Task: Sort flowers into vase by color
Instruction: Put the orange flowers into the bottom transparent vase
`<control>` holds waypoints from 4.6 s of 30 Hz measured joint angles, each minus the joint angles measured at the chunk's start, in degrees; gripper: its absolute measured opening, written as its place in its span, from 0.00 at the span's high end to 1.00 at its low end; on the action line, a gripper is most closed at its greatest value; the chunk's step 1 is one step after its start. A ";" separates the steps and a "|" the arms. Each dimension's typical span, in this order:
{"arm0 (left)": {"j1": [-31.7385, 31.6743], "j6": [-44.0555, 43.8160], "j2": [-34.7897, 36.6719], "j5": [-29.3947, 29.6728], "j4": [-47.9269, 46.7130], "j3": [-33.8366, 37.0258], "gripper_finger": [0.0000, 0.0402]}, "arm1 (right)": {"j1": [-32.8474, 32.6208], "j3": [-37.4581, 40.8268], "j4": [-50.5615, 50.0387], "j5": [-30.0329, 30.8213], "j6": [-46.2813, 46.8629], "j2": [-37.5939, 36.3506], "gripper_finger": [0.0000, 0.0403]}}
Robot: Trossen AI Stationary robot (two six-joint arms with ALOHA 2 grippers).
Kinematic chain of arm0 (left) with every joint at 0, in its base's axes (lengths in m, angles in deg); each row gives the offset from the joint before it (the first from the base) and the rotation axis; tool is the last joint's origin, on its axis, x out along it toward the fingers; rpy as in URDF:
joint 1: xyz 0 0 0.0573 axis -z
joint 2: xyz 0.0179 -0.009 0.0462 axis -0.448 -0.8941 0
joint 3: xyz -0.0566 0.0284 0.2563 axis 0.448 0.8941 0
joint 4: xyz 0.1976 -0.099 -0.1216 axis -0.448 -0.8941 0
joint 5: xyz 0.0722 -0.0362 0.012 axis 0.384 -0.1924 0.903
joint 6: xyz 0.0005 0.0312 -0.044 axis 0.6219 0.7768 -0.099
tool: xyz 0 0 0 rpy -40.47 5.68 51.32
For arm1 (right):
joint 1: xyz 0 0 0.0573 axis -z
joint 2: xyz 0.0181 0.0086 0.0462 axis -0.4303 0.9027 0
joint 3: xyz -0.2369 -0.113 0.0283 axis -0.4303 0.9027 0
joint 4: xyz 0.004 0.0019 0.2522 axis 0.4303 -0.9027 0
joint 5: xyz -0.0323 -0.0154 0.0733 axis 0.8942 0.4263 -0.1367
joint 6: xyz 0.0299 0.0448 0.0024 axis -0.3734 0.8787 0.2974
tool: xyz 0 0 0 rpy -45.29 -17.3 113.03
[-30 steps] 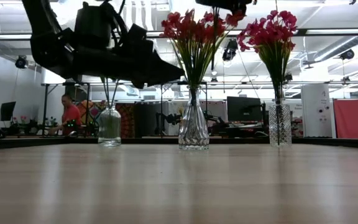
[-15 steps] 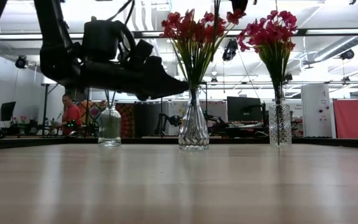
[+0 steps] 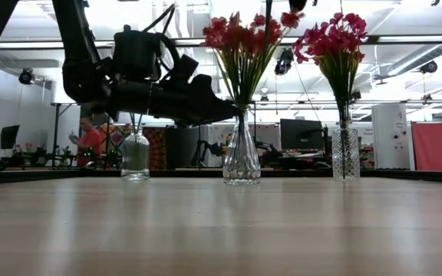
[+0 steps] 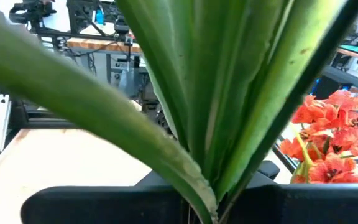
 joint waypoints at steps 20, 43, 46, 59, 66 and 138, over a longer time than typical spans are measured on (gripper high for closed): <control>-0.73 -0.78 -4.68 -2.44 -0.72 -3.78 0.29 | 0.14 0.00 0.71 -0.05 -1.89 0.54 0.97; -1.02 -0.24 -4.90 -2.44 -0.60 -4.48 0.69 | 1.59 0.93 3.83 -0.13 -4.50 0.68 0.97; -1.02 -0.29 -4.90 -2.44 -0.58 -4.46 0.75 | 2.27 1.27 5.28 -0.16 -5.28 0.68 0.97; -1.02 -0.29 -4.85 -2.38 -0.90 -4.44 0.76 | 5.94 1.81 10.40 -0.15 -7.55 4.53 0.97; -1.04 -0.31 -4.79 -2.33 -1.49 -4.44 0.77 | 6.16 1.81 11.31 -0.13 -7.60 5.16 0.97; -1.04 -0.29 -4.85 -1.81 -2.09 -4.37 0.78 | 11.80 1.81 13.72 1.38 -8.27 11.37 0.97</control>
